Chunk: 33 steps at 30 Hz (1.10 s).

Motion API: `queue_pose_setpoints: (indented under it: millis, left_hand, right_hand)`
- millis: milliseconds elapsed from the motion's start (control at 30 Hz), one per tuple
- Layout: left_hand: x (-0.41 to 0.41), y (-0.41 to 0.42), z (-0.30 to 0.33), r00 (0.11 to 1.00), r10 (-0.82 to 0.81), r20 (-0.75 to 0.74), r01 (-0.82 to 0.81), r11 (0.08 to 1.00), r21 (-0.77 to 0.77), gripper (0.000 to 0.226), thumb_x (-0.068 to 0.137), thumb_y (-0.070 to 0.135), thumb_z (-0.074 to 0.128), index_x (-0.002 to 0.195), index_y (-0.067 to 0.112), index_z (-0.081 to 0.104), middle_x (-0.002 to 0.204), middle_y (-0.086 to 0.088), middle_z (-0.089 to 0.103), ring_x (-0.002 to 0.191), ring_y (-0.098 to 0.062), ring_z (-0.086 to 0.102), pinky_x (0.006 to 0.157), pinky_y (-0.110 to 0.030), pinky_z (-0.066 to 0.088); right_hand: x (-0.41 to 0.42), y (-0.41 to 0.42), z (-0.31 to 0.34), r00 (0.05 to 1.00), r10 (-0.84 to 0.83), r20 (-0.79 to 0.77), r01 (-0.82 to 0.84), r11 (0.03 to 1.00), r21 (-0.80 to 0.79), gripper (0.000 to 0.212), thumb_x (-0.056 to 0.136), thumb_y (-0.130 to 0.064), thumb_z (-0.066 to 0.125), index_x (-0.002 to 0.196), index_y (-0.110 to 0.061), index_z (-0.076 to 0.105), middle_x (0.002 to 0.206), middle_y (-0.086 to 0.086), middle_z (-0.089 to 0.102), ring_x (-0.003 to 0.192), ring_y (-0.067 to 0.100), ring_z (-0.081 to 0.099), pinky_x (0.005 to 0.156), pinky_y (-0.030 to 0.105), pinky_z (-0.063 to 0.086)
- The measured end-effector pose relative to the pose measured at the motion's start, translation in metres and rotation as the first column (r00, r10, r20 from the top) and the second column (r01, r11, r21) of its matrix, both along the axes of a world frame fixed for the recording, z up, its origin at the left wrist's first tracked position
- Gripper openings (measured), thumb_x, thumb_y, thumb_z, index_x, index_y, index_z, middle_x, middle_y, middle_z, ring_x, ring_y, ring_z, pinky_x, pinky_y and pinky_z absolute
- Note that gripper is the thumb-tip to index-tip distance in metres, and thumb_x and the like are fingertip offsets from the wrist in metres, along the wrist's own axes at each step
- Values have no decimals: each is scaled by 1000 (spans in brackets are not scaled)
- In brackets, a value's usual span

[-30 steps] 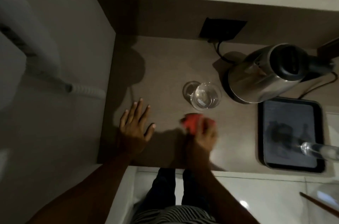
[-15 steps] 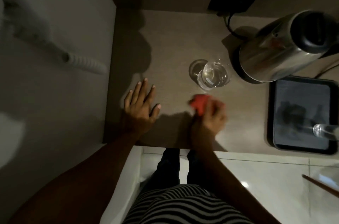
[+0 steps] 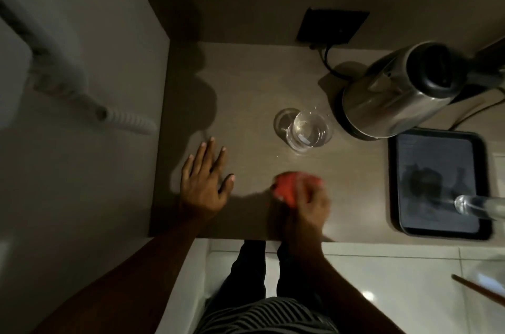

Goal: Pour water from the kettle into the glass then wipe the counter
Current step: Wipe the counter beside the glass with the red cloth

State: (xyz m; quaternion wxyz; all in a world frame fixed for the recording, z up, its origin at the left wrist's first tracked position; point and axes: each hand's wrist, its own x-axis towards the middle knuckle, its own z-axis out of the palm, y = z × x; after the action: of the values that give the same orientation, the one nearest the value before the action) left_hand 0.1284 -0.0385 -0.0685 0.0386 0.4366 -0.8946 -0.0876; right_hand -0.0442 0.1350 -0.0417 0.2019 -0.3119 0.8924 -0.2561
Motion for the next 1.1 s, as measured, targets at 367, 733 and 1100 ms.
queue_pose_setpoints:
  millis: [367, 733, 1100]
  left_hand:
    - [21, 31, -9, 999, 39, -31, -39, 999, -24, 64, 94, 53, 43, 150, 22, 44, 162, -9, 32, 150, -26, 30, 118, -46, 25]
    - [22, 29, -7, 999, 3, 36, -4, 1000, 17, 69, 91, 51, 42, 153, 21, 38, 164, -11, 27, 152, -26, 24, 118, -46, 20]
    - [20, 30, 0, 999, 23, 32, -25, 999, 44, 62, 96, 48, 38, 152, 21, 40, 165, -10, 26, 152, -26, 23, 120, -43, 15]
  right_hand:
    - [-46, 33, -7, 891, -410, -195, 378, 908, -181, 56, 81, -25, 60, 130, 1, 54, 132, 26, 51, 120, 41, 47, 102, 41, 35]
    - [56, -28, -12, 893, 431, -129, -446, 886, -128, 57, 93, -44, 51, 139, -11, 48, 140, 17, 51, 126, 37, 48, 100, 48, 48]
    - [-69, 34, -12, 923, -235, -305, 208, 971, -118, 60, 83, -21, 55, 139, -1, 47, 139, 26, 44, 125, 42, 42, 107, 48, 37]
